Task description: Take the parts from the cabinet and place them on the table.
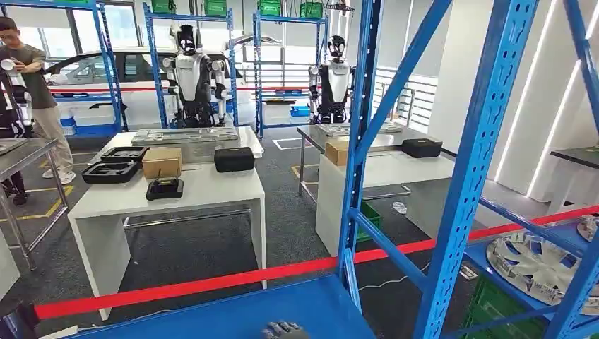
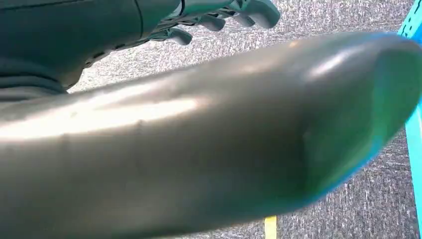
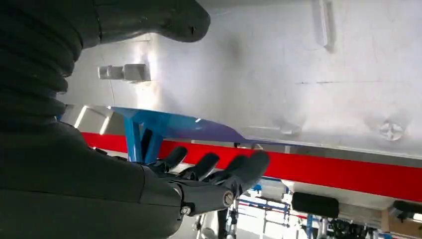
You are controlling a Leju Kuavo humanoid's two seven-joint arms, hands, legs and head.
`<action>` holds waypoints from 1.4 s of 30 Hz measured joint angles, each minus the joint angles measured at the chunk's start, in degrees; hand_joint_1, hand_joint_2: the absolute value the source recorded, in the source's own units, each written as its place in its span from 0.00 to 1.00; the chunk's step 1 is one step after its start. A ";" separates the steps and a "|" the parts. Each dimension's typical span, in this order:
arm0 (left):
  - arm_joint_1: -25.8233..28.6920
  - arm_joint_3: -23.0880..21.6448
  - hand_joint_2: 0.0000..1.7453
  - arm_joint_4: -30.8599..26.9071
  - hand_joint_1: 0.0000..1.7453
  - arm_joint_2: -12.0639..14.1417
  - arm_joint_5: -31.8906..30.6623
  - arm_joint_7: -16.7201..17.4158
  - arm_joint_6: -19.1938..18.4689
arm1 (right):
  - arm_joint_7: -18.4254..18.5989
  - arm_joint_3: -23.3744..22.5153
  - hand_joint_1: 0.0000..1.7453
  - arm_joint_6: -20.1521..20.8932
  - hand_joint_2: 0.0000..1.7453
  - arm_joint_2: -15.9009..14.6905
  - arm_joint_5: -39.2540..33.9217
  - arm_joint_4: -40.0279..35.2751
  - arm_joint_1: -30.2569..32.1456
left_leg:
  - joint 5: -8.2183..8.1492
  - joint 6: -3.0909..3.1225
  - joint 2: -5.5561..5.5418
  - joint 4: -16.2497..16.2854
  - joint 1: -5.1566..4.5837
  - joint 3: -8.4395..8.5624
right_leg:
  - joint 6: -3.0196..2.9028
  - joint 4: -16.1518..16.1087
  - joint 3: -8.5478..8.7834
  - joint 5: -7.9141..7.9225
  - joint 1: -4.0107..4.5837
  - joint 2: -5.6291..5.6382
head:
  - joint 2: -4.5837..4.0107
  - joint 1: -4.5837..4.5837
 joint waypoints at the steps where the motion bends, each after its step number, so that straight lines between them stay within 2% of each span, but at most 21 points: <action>1: 0.00 0.00 0.00 0.02 0.00 0.02 0.00 -0.13 -0.07 | -0.07 0.00 0.71 -0.11 1.00 -0.02 -0.07 0.00 0.10 | 0.00 0.00 -0.01 0.00 0.00 0.00 | 0.00 0.00 0.00 0.00 0.00 0.00 | 0.00 0.00; 3: 0.00 0.00 0.00 0.00 0.00 0.09 -0.04 -0.44 -0.22 | -0.13 -0.02 0.71 -0.57 1.00 -0.09 -0.13 0.00 0.21 | 0.00 0.00 0.00 0.00 0.00 0.00 | 0.00 0.00 0.00 0.00 0.00 0.00 | 0.00 0.00; 4: -0.02 0.00 0.00 0.00 0.00 0.13 -0.13 -0.66 -0.39 | -0.18 -0.02 0.89 -0.89 1.00 -0.13 -0.15 0.00 0.34 | 0.00 0.00 0.00 0.00 0.01 0.00 | 0.00 0.00 0.00 0.00 0.00 0.00 | 0.00 0.00; 6: -0.02 0.00 0.00 0.02 0.00 0.24 -0.15 -0.92 -1.18 | -0.20 -0.02 0.92 -1.29 1.00 -0.17 -0.24 0.00 0.60 | 0.00 0.00 0.00 0.00 0.01 0.00 | 0.00 0.00 0.00 0.00 0.00 0.00 | 0.00 -0.02; 9: -0.05 0.00 0.00 -0.02 0.00 0.37 -0.15 -1.27 -1.49 | -0.79 -0.07 0.91 -2.14 1.00 -0.24 -0.48 0.00 0.98 | 0.00 0.00 0.00 -0.01 0.01 0.00 | 0.00 0.00 0.00 0.00 0.00 0.00 | 0.00 0.00; 10: -0.06 0.00 1.00 -0.02 0.00 0.39 -0.24 -1.36 -1.44 | -0.96 -0.09 0.90 -2.41 1.00 -0.24 -0.55 0.00 1.11 | 0.00 0.00 0.00 -0.01 0.01 0.00 | -0.01 0.00 0.00 -0.01 0.00 0.00 | 0.00 0.00; 17: -0.18 0.00 1.00 -0.09 0.00 0.57 -0.61 -2.32 -2.06 | -1.14 -0.48 0.91 -3.61 1.00 -0.24 -0.64 0.00 1.68 | 0.00 0.00 0.00 -0.01 0.01 0.00 | -0.01 0.00 0.00 -0.01 0.00 0.00 | 0.00 -0.02; 21: -0.22 0.00 1.00 -0.13 0.00 0.70 -0.63 -2.36 -2.38 | -1.14 -0.83 0.88 -3.78 1.00 -0.24 -0.63 0.00 1.86 | 0.00 0.00 0.00 -0.01 0.01 0.00 | -0.01 0.00 0.00 0.00 0.00 0.00 | 0.00 0.00; 24: -0.22 -0.02 1.00 -0.22 0.00 0.72 -0.98 -2.47 -2.30 | -1.14 -1.07 0.90 -3.96 1.00 -0.24 -0.77 0.00 1.99 | 0.00 0.00 0.00 -0.01 0.01 0.00 | -0.01 0.00 0.00 -0.01 0.00 0.00 | 0.00 0.00; 32: -0.21 -0.15 1.00 -0.24 0.00 0.79 -1.38 -4.79 -2.69 | -1.40 -1.44 0.89 -4.26 1.00 -0.24 -1.11 -0.04 2.24 | 0.00 0.00 0.00 -0.01 0.01 0.00 | -0.01 0.01 0.00 -0.01 0.00 0.00 | 0.00 -0.02; 42: -0.27 -0.13 1.00 -0.26 0.00 1.05 -0.68 -5.58 -3.57 | -1.51 -1.55 0.90 -4.42 1.00 -0.26 -0.65 -0.11 1.27 | 0.00 -0.01 0.00 -0.01 0.00 0.00 | -0.01 0.02 0.01 0.00 0.00 0.00 | 0.00 0.00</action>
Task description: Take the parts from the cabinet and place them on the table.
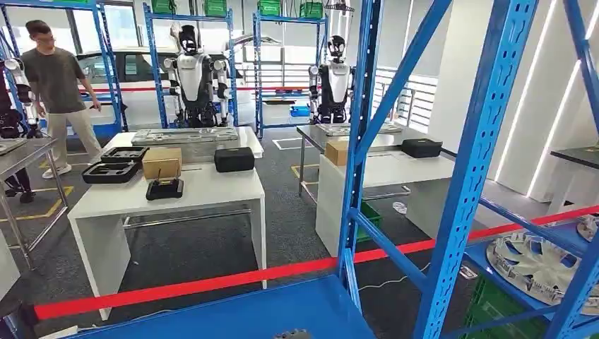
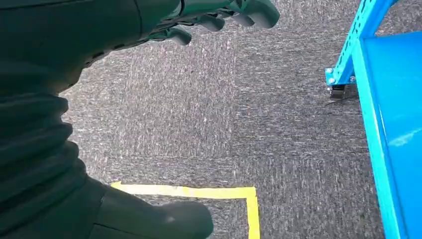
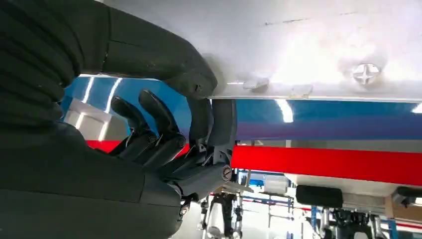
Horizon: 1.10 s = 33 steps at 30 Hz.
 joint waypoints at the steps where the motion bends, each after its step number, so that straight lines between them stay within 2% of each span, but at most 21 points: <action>1: -0.08 0.00 1.00 0.00 0.00 0.02 0.13 0.37 0.16 | 0.43 0.00 0.90 -0.84 1.00 0.00 0.35 -0.02 -0.34 | 0.00 0.00 0.00 0.00 0.00 0.00 | 0.00 0.01 0.00 0.00 0.00 0.00 | 0.00 -0.02; 4: -0.21 0.00 1.00 -0.02 0.00 0.07 0.17 1.31 0.88 | 1.66 0.00 0.90 -3.34 1.00 0.00 1.29 -0.26 -2.27 | 0.00 0.00 0.02 0.00 0.00 0.01 | -0.01 0.03 -0.01 0.01 -0.01 0.01 | 0.00 -0.02; 10: -0.57 0.18 1.00 -0.02 0.00 0.07 1.25 2.38 0.85 | 3.23 0.00 0.90 -4.30 1.00 -0.17 2.34 -1.31 -7.30 | 0.03 -0.03 0.00 0.01 0.00 0.01 | -0.02 0.08 -0.02 0.02 -0.01 0.02 | 0.00 -0.02; 15: -0.63 0.46 1.00 -0.02 0.00 0.07 1.77 2.73 1.18 | 5.64 -0.04 0.90 -7.06 1.00 -0.17 3.45 -2.99 -9.94 | 0.03 -0.03 0.00 0.01 0.00 0.02 | -0.02 0.10 -0.04 0.02 -0.01 0.01 | 0.00 -0.02; 26: -0.66 0.98 1.00 -0.02 0.00 0.04 3.02 4.72 1.82 | 7.06 -0.96 0.90 -9.33 1.00 -0.17 4.90 -6.62 -12.42 | 0.05 -0.06 0.00 0.01 0.00 0.02 | -0.02 0.12 -0.04 0.02 0.00 0.02 | 0.00 -0.02; 33: -0.82 2.27 1.00 -0.04 0.00 0.07 3.80 5.71 2.06 | 7.93 -0.98 0.90 -13.85 1.00 0.31 7.71 -10.91 -13.12 | 0.06 -0.08 -0.01 0.01 0.00 0.02 | -0.03 0.14 -0.05 0.02 0.01 0.00 | 0.00 -0.02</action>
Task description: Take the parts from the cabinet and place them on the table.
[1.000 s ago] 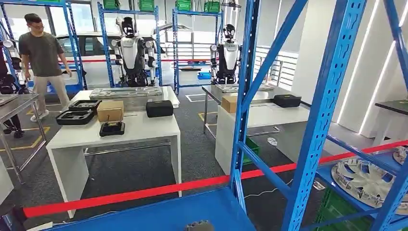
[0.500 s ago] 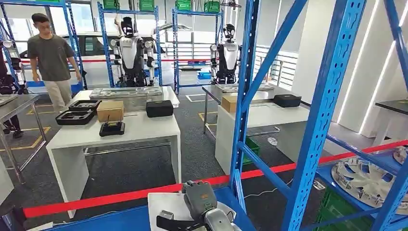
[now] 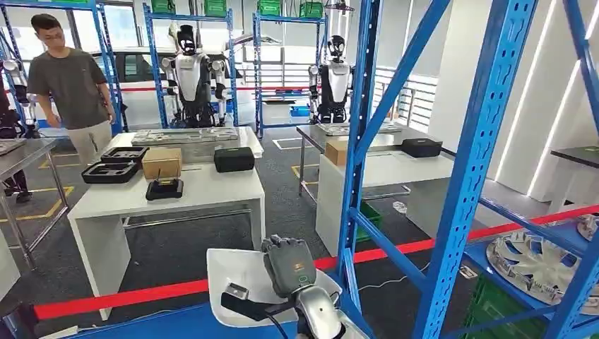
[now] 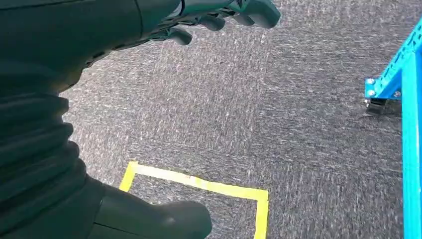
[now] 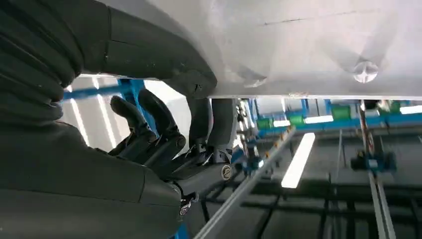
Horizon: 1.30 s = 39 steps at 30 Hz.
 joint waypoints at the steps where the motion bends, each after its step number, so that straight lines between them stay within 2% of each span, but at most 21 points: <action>1: -0.02 0.09 1.00 -0.04 0.00 0.04 0.07 0.00 0.00 | 0.02 0.00 0.90 -0.31 1.00 0.09 0.22 -0.70 -0.02 | 0.00 0.00 0.01 0.00 0.00 0.00 | 0.00 0.00 0.00 0.00 0.00 0.00 | 0.00 0.00; 11: -0.30 0.46 1.00 -0.24 0.00 0.33 0.39 -0.19 0.02 | 0.24 -0.15 0.90 -1.12 1.00 0.63 1.55 -5.22 -0.02 | 0.03 -0.05 0.00 0.00 0.00 0.02 | -0.01 0.01 0.00 0.00 0.00 0.00 | 0.00 0.00; 22: -0.39 2.08 1.00 -0.28 0.00 1.14 2.40 -1.03 0.00 | -1.35 -0.42 0.90 -1.56 1.00 1.73 3.79 -9.74 0.05 | 0.04 -0.07 0.01 -0.01 0.00 0.03 | -0.03 0.04 -0.01 0.00 0.04 0.01 | 0.00 0.00; 31: -0.69 2.58 1.00 -0.42 0.00 1.62 1.90 -1.38 -0.50 | -1.38 -1.38 0.90 -1.84 1.00 1.81 3.79 -11.06 0.15 | 0.05 -0.07 0.02 0.00 0.00 0.05 | -0.04 0.04 -0.02 0.00 0.03 0.02 | 0.00 0.00; 39: -0.81 2.62 1.00 -0.44 0.00 2.23 1.73 -1.29 -1.01 | -1.44 -1.55 0.90 -1.21 1.00 1.81 3.76 -12.08 0.32 | -0.10 0.17 -0.01 0.20 -0.43 -0.01 | 0.19 -0.02 0.01 0.11 -0.36 0.00 | 0.00 -0.02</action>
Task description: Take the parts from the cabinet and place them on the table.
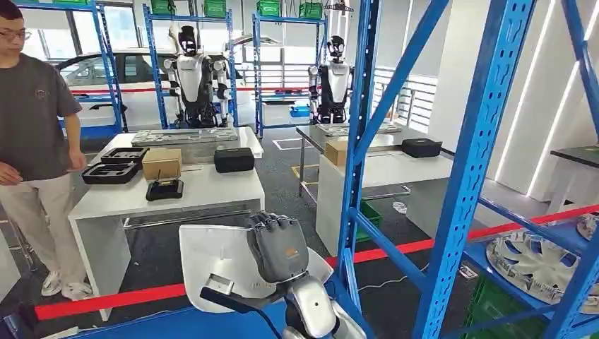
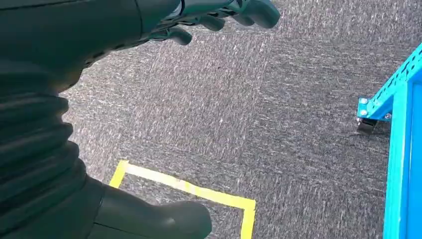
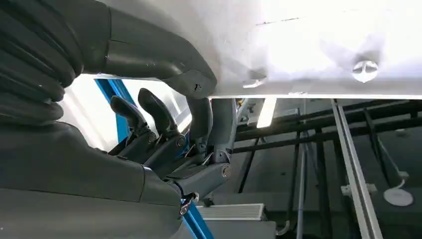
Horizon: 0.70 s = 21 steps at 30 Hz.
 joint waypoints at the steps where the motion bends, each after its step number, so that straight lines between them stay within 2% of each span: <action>1: 0.00 0.02 1.00 0.00 0.00 0.02 0.00 0.00 0.00 | 0.00 0.00 0.90 0.02 1.00 0.00 0.00 -0.07 0.00 | -0.05 0.13 -0.01 0.06 -0.09 -0.03 | 0.11 -0.01 0.00 0.02 -0.10 0.00 | 0.00 0.00; 4: -0.01 0.04 1.00 0.00 0.00 0.13 0.00 -0.07 0.00 | 0.00 0.00 0.90 0.02 1.00 0.00 0.00 -0.11 -0.01 | -0.09 0.57 0.01 0.06 -0.30 -0.01 | 0.61 -0.43 0.20 0.18 -0.27 0.02 | 0.00 -0.04; 5: -0.02 0.04 1.00 0.00 0.00 0.13 0.00 -0.09 0.00 | 0.00 -0.04 0.90 0.02 1.00 0.00 0.00 -0.33 0.01 | 0.32 1.08 0.09 -0.66 0.24 0.38 | 0.84 -0.40 0.26 0.03 -0.24 0.04 | 0.00 -0.02; 6: -0.02 0.07 1.00 0.00 0.00 0.11 0.00 -0.09 0.00 | 0.00 -0.13 0.90 0.02 1.00 -0.04 0.00 -0.48 0.02 | 0.51 1.35 0.39 -1.03 0.32 0.63 | 0.78 0.67 0.04 -0.73 -0.32 -0.17 | 0.00 0.02; 7: -0.04 0.07 1.00 -0.02 0.00 0.11 0.00 -0.09 0.00 | -0.04 -0.13 0.90 0.02 1.00 -0.04 0.00 -0.55 -0.14 | 0.61 1.58 0.48 -1.12 0.36 0.65 | 0.70 3.78 -1.50 -2.81 -0.16 -0.40 | 0.00 0.18; 9: -0.03 0.09 1.00 -0.02 0.00 0.11 0.00 -0.09 -0.02 | -0.04 -0.13 0.90 0.02 1.00 -0.04 0.00 -0.55 0.13 | 0.55 1.67 0.60 -1.10 0.24 0.60 | 0.74 13.51 -6.13 -7.37 -0.12 -0.42 | 0.00 0.20; 10: -0.02 0.09 1.00 -0.02 0.00 0.11 0.00 -0.09 0.00 | -0.04 -0.13 0.90 0.05 1.00 -0.07 -0.02 -0.55 0.45 | 0.54 1.66 0.60 -1.08 0.17 0.57 | 0.68 17.59 -8.19 -8.60 -0.12 -0.43 | 0.00 0.26; 11: 0.01 0.09 1.00 -0.02 0.00 0.13 0.00 -0.09 0.00 | -0.02 -0.13 0.90 0.05 1.00 -0.11 -0.02 -0.55 0.73 | 0.53 1.63 0.59 -1.04 0.15 0.58 | 0.59 18.80 -8.93 -8.31 -0.12 -0.44 | 0.00 0.22; 12: 0.04 0.11 1.00 -0.02 0.00 0.13 0.00 -0.07 0.00 | 0.00 -0.15 0.90 0.07 1.00 -0.24 -0.02 -0.55 0.87 | 0.50 1.58 0.57 -0.95 0.15 0.59 | 0.41 16.80 -8.14 -6.67 -0.11 -0.44 | 0.00 0.28; 13: 0.03 0.13 1.00 -0.02 0.00 0.11 0.00 0.02 0.00 | 0.02 -0.15 0.90 0.07 1.00 -0.24 -0.02 -0.55 0.84 | 0.41 1.42 0.55 -0.82 0.17 0.59 | 0.19 12.69 -6.07 -4.31 -0.11 -0.46 | 0.00 0.26; 14: 0.00 0.13 1.00 -0.02 0.00 0.04 -0.02 0.13 0.00 | 0.02 -0.17 0.90 0.07 1.00 -0.24 -0.02 -0.66 0.79 | 0.28 1.21 0.53 -0.62 0.19 0.60 | -0.07 7.13 -3.25 -1.79 -0.11 -0.54 | 0.00 0.28; 15: -0.01 0.13 1.00 -0.02 0.00 -0.13 -0.09 0.41 0.00 | 0.07 -0.17 0.90 0.04 1.00 -0.28 -0.02 -1.03 0.83 | 0.07 0.88 0.53 -0.37 0.20 0.58 | -0.37 1.65 -0.46 -0.12 -0.09 -0.66 | 0.00 0.30; 16: 0.02 0.13 1.00 0.00 0.00 -0.20 -0.11 0.57 0.00 | 0.09 -0.20 0.90 -0.04 1.00 -0.44 -0.02 -1.16 0.97 | 0.06 0.23 0.48 -0.31 -0.10 0.48 | -0.60 1.42 -0.45 -0.66 0.42 -0.65 | 0.00 0.11; 17: 0.01 0.13 1.00 0.00 0.00 -0.22 -0.15 0.68 0.00 | 0.09 -0.20 0.90 0.00 1.00 -0.44 0.00 -1.53 1.24 | 0.07 -0.26 0.35 -0.31 0.00 0.47 | -0.94 1.24 -0.55 -0.51 0.55 -0.44 | 0.00 0.29; 19: 0.05 0.13 1.00 0.02 0.00 -0.53 -0.26 0.90 0.00 | 0.26 -0.37 0.90 0.11 1.00 -1.09 0.00 -2.23 1.93 | 0.36 -1.09 0.37 -0.75 0.23 0.64 | -1.60 1.29 -0.70 -0.49 0.90 -0.41 | 0.00 0.02; 20: 0.07 0.13 1.00 0.02 0.00 -0.68 -0.26 0.96 0.02 | 0.26 -0.46 0.90 0.13 1.00 -1.25 0.00 -2.58 2.17 | 0.41 -1.56 0.35 -0.93 0.22 0.72 | -2.17 0.85 -0.64 -0.15 0.68 -0.42 | 0.00 0.11; 21: 0.10 0.13 1.00 0.04 0.00 -0.77 -0.26 0.98 0.04 | 0.16 -0.55 0.90 0.13 1.00 -1.29 0.00 -2.97 2.39 | -0.13 -1.74 0.46 -0.42 0.46 0.32 | -2.70 0.43 -0.49 0.23 0.35 -0.56 | 0.00 0.09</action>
